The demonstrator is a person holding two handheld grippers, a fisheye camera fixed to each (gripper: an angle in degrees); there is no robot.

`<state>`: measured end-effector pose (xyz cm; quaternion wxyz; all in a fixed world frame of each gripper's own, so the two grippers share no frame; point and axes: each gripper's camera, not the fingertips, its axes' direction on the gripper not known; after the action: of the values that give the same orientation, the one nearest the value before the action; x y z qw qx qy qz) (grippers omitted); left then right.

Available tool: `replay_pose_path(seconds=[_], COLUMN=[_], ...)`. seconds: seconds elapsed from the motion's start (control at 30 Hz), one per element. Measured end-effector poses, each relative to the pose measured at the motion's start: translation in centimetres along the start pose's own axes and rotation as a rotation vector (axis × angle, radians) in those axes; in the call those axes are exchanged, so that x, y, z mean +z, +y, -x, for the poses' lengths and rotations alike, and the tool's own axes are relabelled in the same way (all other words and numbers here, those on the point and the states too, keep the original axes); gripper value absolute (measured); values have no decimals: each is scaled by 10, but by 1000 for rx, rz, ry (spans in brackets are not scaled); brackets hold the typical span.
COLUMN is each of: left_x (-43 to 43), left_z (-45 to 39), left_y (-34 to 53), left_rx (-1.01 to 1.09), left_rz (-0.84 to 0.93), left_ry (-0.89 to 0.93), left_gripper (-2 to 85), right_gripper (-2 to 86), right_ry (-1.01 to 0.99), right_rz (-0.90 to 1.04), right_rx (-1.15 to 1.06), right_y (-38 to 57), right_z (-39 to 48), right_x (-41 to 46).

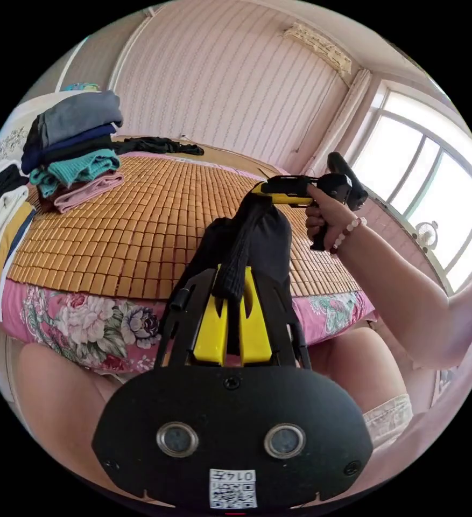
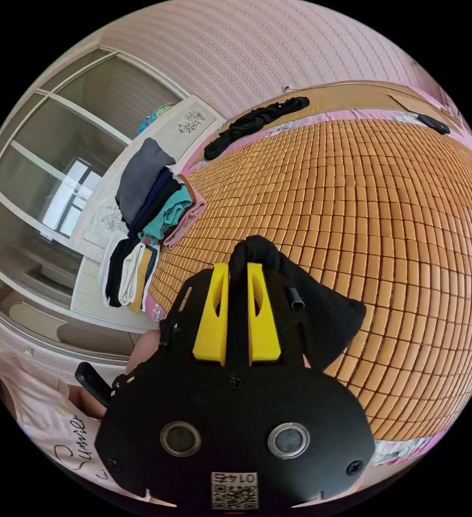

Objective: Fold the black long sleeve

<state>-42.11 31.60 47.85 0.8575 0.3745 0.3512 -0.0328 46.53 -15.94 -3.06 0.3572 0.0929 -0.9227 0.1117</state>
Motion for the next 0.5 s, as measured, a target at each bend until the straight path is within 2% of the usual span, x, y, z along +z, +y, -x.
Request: replay_pose_path(seconds=[0.23,0.33,0.4,0.5], left_x=[28,25,26,32], left_z=[70,86,91,90], left_y=[-12,-14,-15,-14], left_rx=[-152,-211,-236,-240], left_rz=[216,236,238,204], left_ry=[10,-5,-39,-44], left_gripper=[47,55,59,78], right_gripper=[101,91,112,156], right_ry=[189,299,370,373], right_rz=[139,194,274,424], right_rx=[-178,-267,-341,-392], right_y=[-8,-16,-23,-29], right_z=[41,52,58,58], right_x=[55,71,96,137])
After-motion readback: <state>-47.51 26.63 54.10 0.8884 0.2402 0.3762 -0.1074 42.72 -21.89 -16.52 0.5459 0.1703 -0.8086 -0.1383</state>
